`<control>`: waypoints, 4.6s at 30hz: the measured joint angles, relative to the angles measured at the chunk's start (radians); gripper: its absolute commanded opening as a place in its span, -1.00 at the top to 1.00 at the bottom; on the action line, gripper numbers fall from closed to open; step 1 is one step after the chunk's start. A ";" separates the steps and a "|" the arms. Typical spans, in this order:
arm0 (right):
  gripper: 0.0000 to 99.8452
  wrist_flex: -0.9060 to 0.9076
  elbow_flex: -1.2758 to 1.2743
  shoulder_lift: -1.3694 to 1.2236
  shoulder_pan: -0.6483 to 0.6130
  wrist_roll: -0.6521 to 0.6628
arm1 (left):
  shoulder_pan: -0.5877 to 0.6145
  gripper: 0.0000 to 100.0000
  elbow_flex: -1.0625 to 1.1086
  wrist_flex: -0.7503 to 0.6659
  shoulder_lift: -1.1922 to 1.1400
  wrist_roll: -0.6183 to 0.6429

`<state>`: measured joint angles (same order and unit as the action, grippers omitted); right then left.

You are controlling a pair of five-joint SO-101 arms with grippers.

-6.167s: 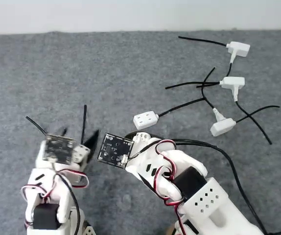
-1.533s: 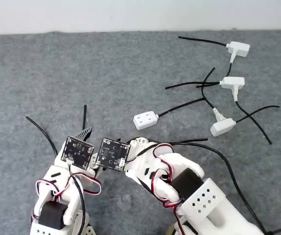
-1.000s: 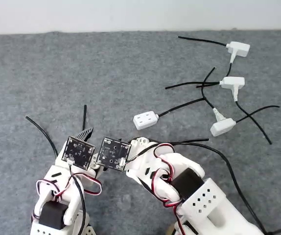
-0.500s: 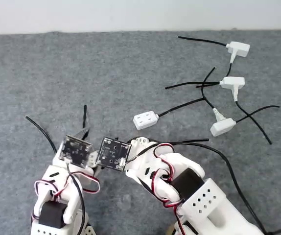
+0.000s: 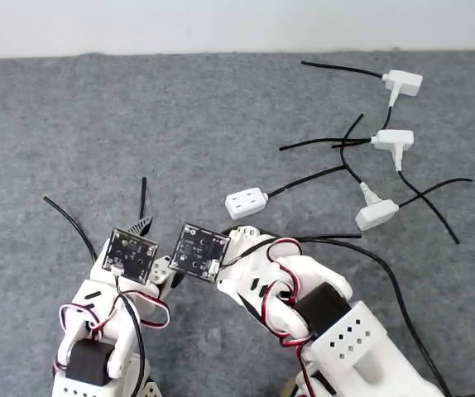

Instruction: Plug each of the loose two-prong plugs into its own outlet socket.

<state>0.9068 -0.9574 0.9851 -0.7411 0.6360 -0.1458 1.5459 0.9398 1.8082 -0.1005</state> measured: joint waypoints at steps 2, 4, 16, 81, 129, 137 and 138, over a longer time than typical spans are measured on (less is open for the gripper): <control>0.98 -0.002 0.000 0.002 0.000 0.000 | 0.000 0.40 0.000 0.000 0.000 0.000; 0.98 -0.002 0.000 0.002 0.000 0.000 | -0.003 0.40 0.000 0.000 0.000 -0.002; 0.98 -0.002 0.000 0.002 0.000 0.000 | -0.003 0.40 -0.009 0.000 0.000 -0.002; 0.98 0.445 1.128 -1.181 0.166 -0.692 | 0.330 0.40 0.040 -0.087 0.000 0.029; 0.98 0.451 1.341 -1.487 0.278 -0.296 | 0.330 0.40 0.040 -0.087 0.000 0.031; 0.98 0.451 1.369 -1.505 0.279 -0.296 | 0.330 0.40 0.040 -0.087 0.000 0.031; 0.98 0.451 1.369 -1.505 0.279 -0.296 | 0.330 0.40 0.040 -0.087 0.000 0.031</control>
<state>1.3579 0.4112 -0.5201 -0.4618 0.3399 0.1841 1.5858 0.8523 1.8082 -0.0698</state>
